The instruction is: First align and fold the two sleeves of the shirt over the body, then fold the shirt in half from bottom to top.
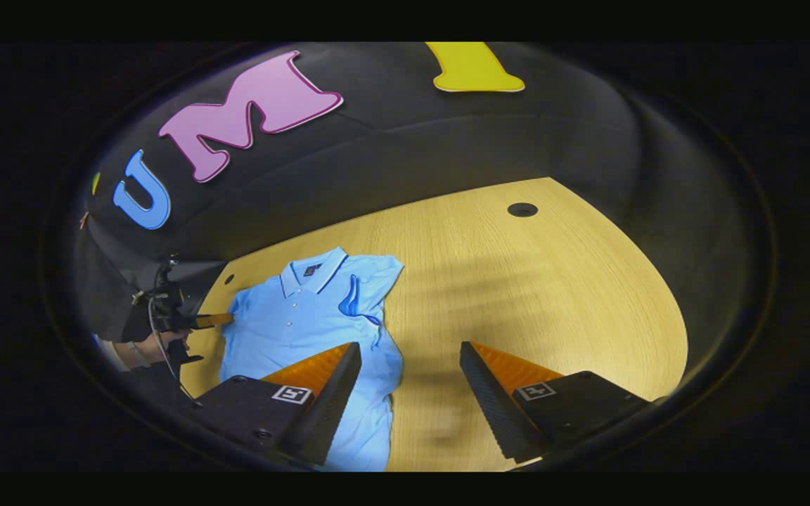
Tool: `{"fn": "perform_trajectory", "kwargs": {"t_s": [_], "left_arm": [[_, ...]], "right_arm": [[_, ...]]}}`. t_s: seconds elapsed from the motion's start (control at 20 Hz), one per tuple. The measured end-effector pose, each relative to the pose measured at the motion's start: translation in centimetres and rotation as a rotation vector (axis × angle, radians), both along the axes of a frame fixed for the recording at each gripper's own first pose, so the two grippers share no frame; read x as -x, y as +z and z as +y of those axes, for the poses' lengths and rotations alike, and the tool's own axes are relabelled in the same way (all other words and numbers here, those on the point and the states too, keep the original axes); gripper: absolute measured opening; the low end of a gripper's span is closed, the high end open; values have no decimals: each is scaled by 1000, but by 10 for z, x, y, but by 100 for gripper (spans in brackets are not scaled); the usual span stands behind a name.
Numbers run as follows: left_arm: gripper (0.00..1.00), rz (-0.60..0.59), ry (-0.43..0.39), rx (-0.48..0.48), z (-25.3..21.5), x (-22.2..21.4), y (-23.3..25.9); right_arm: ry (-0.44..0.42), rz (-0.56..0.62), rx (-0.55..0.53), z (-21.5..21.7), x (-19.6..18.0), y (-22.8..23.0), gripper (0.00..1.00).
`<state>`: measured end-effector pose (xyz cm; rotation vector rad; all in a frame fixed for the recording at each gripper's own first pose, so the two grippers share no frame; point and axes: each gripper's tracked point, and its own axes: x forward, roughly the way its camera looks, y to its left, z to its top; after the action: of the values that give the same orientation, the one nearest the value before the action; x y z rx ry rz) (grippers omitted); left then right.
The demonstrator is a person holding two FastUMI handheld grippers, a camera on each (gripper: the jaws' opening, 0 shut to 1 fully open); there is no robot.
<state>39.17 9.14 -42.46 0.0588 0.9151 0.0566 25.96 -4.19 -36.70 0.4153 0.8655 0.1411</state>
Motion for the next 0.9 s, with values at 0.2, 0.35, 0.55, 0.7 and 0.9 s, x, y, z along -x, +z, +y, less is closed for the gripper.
{"fn": "perform_trajectory", "kwargs": {"t_s": [0.2,0.35,0.55,0.7,0.9], "left_arm": [[6,-115,-189,39,-52,-9,51],[6,-73,-275,42,-82,1,39],[11,151,-300,-31,-77,36,-18],[76,129,-241,-58,-66,34,-20],[95,13,-211,-32,-60,45,32]], "right_arm": [[2,4,-14,6,2,-1,89],[12,-4,-23,13,2,2,89],[45,1,-6,18,11,1,89],[57,0,-4,19,20,3,89],[74,-9,5,19,33,7,89]]}}
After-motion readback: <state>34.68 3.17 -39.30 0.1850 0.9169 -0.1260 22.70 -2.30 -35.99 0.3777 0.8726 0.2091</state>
